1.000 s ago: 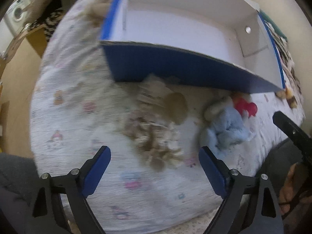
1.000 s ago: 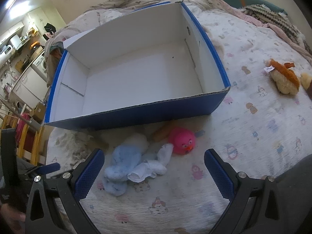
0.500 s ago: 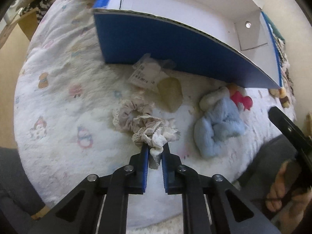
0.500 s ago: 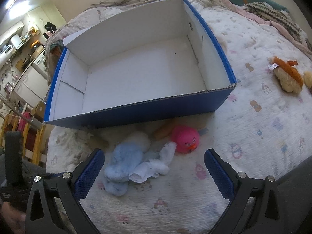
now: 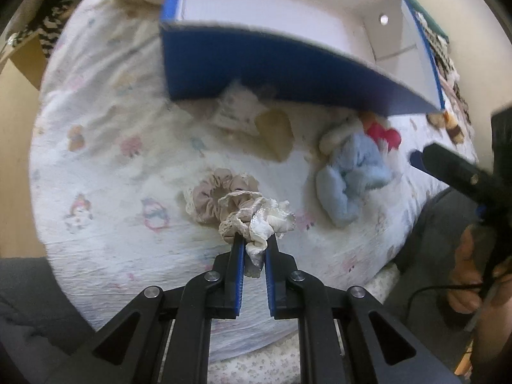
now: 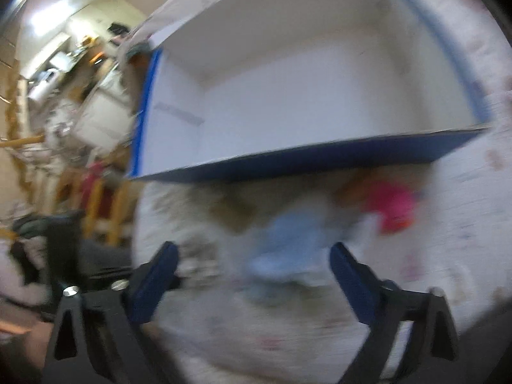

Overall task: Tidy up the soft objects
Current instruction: 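Grasp the beige scrunchie with the right gripper while the left gripper lifts the cream scrunchie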

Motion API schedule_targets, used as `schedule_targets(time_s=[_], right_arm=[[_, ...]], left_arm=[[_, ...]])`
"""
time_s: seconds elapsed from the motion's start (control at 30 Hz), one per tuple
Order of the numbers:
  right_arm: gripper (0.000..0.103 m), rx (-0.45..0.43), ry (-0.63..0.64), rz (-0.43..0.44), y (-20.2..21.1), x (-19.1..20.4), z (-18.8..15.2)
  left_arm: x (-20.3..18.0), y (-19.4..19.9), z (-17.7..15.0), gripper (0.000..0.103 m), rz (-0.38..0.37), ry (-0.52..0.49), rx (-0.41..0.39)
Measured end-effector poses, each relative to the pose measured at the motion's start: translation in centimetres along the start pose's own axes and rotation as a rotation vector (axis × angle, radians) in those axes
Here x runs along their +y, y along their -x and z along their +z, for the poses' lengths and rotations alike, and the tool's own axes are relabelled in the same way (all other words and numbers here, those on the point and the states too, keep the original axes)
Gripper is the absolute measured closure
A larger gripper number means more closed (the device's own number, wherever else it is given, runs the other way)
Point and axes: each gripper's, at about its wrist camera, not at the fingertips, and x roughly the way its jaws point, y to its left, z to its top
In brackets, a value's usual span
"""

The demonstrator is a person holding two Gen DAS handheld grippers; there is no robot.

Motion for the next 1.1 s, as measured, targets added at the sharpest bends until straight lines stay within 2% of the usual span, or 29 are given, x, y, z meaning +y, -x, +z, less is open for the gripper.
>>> schedule_targets(time_s=[0.03, 0.1, 0.17, 0.27, 0.33, 0.4, 0.57, 0.67, 0.77, 0.83, 0.93, 1.1], right_arm=[[0.032, 0.04, -0.017, 0.052, -0.9, 0.4, 0.3], [0.046, 0.111, -0.061, 0.141, -2.8, 1.2, 0.8], [0.046, 0.19, -0.082, 0.179, -5.1, 2.2, 1.2], [0.046, 0.285, -0.098, 0.163, -8.6, 3.4, 1.6], [0.046, 0.308, -0.106, 0.14, -10.5, 3.9, 1.6], [0.046, 0.285, -0.079, 0.078, -11.4, 4.4, 1.8], [0.046, 0.307, -0.033, 0.043, -12.7, 6.3, 1.8], [0.047, 0.316, 0.026, -0.009, -13.3, 7.7, 1.4], [0.066, 0.301, 0.067, -0.053, -14.1, 8.5, 0.7], [0.091, 0.297, 0.096, -0.064, -14.3, 9.0, 0.4], [0.094, 0.252, 0.111, -0.064, -13.6, 9.0, 0.2], [0.095, 0.112, 0.102, -0.055, -9.8, 8.2, 0.5]], left_arm=[[0.0, -0.4, 0.0, 0.092, -0.013, 0.003, 0.013], [0.2, -0.5, 0.0, 0.092, -0.019, 0.015, 0.016], [0.6, -0.4, -0.1, 0.092, -0.027, 0.021, 0.013], [0.9, -0.2, -0.2, 0.092, -0.034, 0.026, 0.009], [0.9, -0.2, -0.3, 0.092, -0.035, 0.027, 0.008], [1.0, -0.2, -0.3, 0.092, -0.04, 0.031, 0.007], [2.0, 0.5, -0.2, 0.092, -0.057, 0.048, 0.003], [2.1, 0.9, -0.1, 0.092, -0.062, 0.038, -0.002], [2.0, 0.9, -0.3, 0.092, -0.062, 0.028, -0.001], [2.2, 1.0, -0.3, 0.092, -0.064, 0.028, -0.001], [2.4, 1.1, -0.2, 0.092, -0.066, 0.034, -0.003], [2.5, 1.3, -0.2, 0.092, -0.063, 0.038, -0.011]])
